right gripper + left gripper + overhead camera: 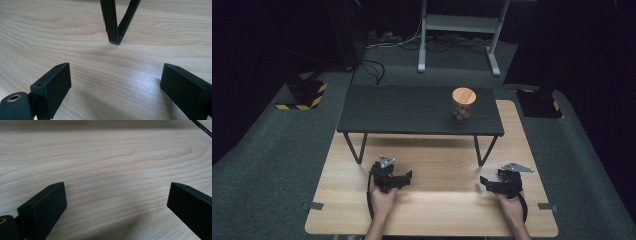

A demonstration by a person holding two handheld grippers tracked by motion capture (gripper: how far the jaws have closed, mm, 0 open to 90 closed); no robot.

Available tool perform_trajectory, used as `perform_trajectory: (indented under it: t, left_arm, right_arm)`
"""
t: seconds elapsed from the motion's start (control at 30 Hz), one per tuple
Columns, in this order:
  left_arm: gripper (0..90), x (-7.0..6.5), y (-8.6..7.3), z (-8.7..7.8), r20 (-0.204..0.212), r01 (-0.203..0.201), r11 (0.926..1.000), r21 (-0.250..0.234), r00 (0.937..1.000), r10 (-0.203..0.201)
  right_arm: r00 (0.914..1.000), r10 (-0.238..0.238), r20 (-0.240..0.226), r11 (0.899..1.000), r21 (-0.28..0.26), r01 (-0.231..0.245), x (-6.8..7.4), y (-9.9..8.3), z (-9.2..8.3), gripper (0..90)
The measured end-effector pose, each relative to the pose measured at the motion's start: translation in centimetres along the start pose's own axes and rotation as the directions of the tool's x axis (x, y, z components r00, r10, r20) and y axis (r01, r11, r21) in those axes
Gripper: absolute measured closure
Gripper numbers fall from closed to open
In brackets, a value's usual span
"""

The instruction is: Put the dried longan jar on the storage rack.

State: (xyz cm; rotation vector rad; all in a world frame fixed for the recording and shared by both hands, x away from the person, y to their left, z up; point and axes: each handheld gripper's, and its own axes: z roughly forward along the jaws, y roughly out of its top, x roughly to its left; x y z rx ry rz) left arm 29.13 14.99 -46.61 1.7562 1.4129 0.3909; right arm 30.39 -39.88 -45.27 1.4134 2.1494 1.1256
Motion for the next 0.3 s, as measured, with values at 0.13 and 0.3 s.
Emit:
perform_trajectory:
  t: [0.13, 0.3]
  left_arm:
    - [2.6, -0.06, -0.05, 0.03, 0.000, 0.005, 1.0000, -0.003, 1.0000, -0.005]
    - [2.6, -0.06, -0.05, 0.03, -0.001, 0.004, 1.0000, -0.004, 1.0000, -0.004]
  right_arm:
    - [1.0000, 0.000, -0.001, 1.000, 0.000, 0.000, -0.02, -0.01, 0.00, 9.2]
    - [1.0000, 0.005, -0.004, 1.000, -0.003, -0.005, -0.09, -0.05, -0.01, 9.3]
